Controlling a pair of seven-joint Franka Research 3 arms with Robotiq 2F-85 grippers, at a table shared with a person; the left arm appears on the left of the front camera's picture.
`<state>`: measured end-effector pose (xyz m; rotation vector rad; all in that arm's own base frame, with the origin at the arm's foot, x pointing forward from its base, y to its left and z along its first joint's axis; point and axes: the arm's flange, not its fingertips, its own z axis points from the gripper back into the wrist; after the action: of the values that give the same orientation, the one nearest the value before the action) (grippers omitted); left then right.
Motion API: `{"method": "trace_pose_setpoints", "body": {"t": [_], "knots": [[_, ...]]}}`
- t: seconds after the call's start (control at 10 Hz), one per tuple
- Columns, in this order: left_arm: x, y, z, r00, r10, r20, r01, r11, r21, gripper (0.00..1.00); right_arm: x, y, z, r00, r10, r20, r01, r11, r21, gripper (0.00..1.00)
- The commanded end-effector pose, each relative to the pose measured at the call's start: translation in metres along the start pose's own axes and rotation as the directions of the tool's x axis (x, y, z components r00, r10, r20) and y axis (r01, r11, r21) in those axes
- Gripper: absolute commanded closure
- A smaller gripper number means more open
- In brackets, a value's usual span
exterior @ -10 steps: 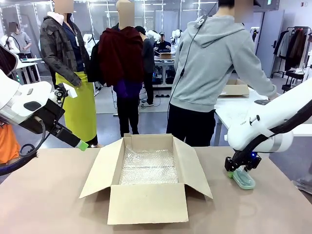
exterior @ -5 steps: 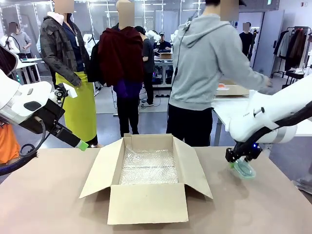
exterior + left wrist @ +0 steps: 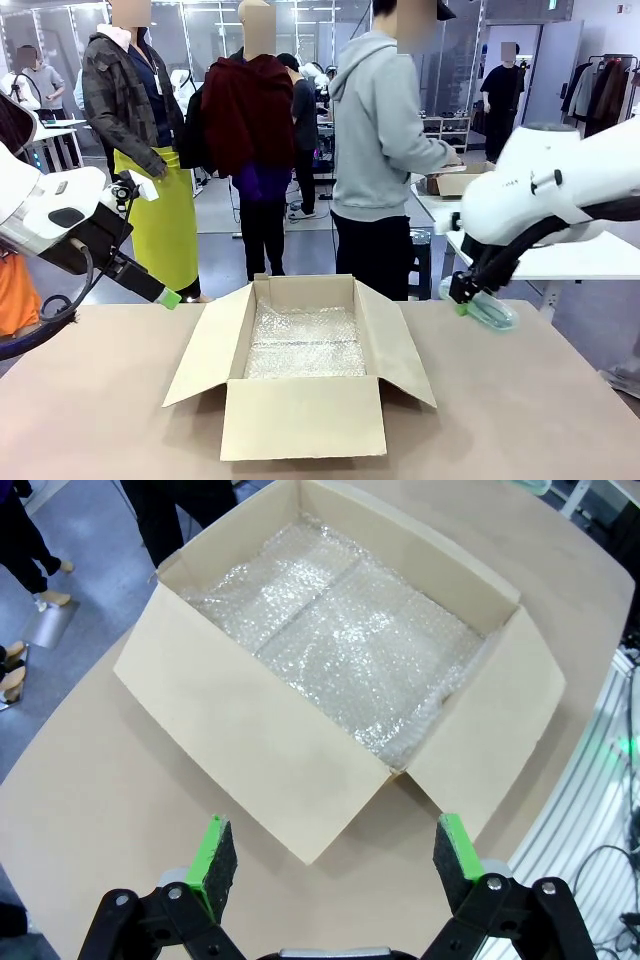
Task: Pack the glasses set securely to prepare it for shipping.
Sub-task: Place the Glasses case inside the Package Box.
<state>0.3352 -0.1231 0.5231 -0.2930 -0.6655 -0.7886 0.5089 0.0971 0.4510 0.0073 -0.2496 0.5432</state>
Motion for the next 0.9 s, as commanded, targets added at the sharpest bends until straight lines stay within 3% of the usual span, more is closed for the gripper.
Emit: {"method": "trace_pose_setpoints", "body": {"t": [0.0,0.1,0.3,0.5,0.8], "knots": [[0.000,0.001,0.002,1.000,-0.002,0.006,0.002,1.000,-0.008,0.00,0.024,0.033,0.028,0.865,0.502,-0.022,-0.500,0.865,0.050,0.66],[0.000,0.001,0.002,1.000,-0.002,0.006,0.002,1.000,-0.008,0.00,0.043,0.056,0.038,0.801,0.598,-0.030,-0.597,0.802,0.025,0.66],[0.000,0.001,0.002,1.000,-0.002,0.006,0.002,1.000,-0.008,0.00,0.082,0.097,0.047,0.623,0.781,0.041,-0.781,0.617,0.097,0.66],[0.000,0.001,0.002,1.000,-0.002,0.006,0.002,1.000,-0.008,0.00,0.131,0.135,0.038,0.599,0.798,0.061,-0.800,0.594,0.091,0.66],[0.000,0.001,0.002,1.000,-0.002,0.006,0.002,1.000,-0.008,0.00,0.198,0.188,-0.008,0.576,0.815,0.066,-0.817,0.575,0.041,0.66]]}}
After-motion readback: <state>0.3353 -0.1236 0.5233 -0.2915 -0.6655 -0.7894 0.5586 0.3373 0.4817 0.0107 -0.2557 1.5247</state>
